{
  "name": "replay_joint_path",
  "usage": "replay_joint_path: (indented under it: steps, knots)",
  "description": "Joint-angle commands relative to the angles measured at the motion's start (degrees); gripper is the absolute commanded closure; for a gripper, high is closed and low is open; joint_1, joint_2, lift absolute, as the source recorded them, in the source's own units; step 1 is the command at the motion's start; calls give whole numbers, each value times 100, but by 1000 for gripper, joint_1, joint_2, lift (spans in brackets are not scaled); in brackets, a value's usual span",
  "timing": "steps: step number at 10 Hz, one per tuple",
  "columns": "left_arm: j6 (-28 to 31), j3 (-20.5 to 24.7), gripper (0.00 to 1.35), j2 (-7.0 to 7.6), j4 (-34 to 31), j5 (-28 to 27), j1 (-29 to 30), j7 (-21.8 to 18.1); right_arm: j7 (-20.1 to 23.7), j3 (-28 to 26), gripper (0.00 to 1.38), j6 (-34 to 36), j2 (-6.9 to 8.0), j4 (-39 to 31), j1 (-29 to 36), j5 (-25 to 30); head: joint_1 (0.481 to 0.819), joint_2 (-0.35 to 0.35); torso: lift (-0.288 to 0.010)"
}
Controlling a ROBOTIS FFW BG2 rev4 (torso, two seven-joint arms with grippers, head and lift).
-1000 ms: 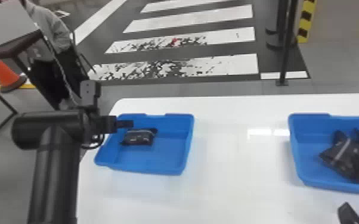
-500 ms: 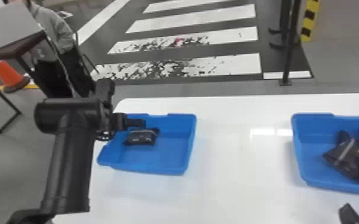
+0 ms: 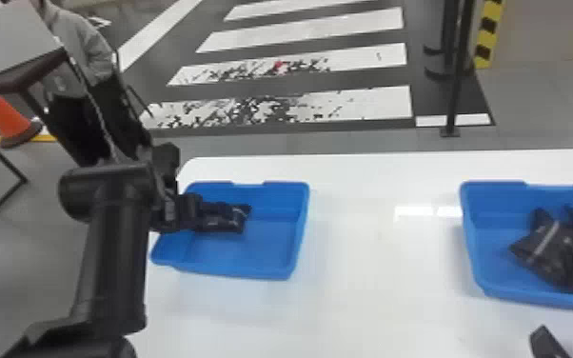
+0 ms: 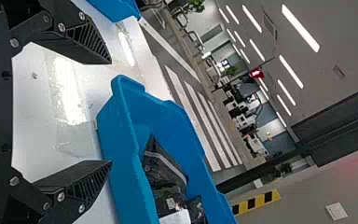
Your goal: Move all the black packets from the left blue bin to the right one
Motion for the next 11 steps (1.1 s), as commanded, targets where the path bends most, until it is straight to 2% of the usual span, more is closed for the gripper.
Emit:
replay_joint_path:
  steps: [1, 3, 4, 5, 6, 7, 8, 10, 11]
  knots:
    - [-135, 57, 274, -5, 374, 140, -207, 142, 27, 0, 283, 33, 0, 46, -27, -19, 695, 315, -138]
    - [-65, 103, 410, 12, 992, 277, -601, 353, 79, 0, 283, 61, 0, 144, -97, -19, 695, 316, -138]
    - [-36, 126, 590, 21, 1189, 369, -657, 397, 88, 0, 285, 75, 0, 158, -111, -30, 695, 313, -138]
    - [-51, 137, 828, 30, 1245, 403, -657, 450, 97, 0, 288, 89, -9, 172, -111, -42, 695, 311, -138]
    - [-36, 80, 818, 56, 1274, 312, -657, 467, 106, 0, 288, 103, -9, 186, -111, -42, 695, 310, -138]
    - [-22, -160, 825, 126, 1274, 346, -643, 459, 115, -12, 289, 117, -9, 186, -111, -53, 695, 311, -138]
    - [-36, -206, 1193, 126, 1274, 346, -573, 441, 123, -12, 295, 117, -9, 172, -97, -65, 695, 316, -138]
    - [-726, -194, 1214, 100, 1259, 483, -376, 327, 141, -12, 297, 146, -26, 144, -69, -88, 695, 317, -138]
    - [-1049, -183, 1217, 91, 1049, 677, -165, 98, 141, -12, 298, 146, -35, 102, -55, -76, 695, 313, -138]
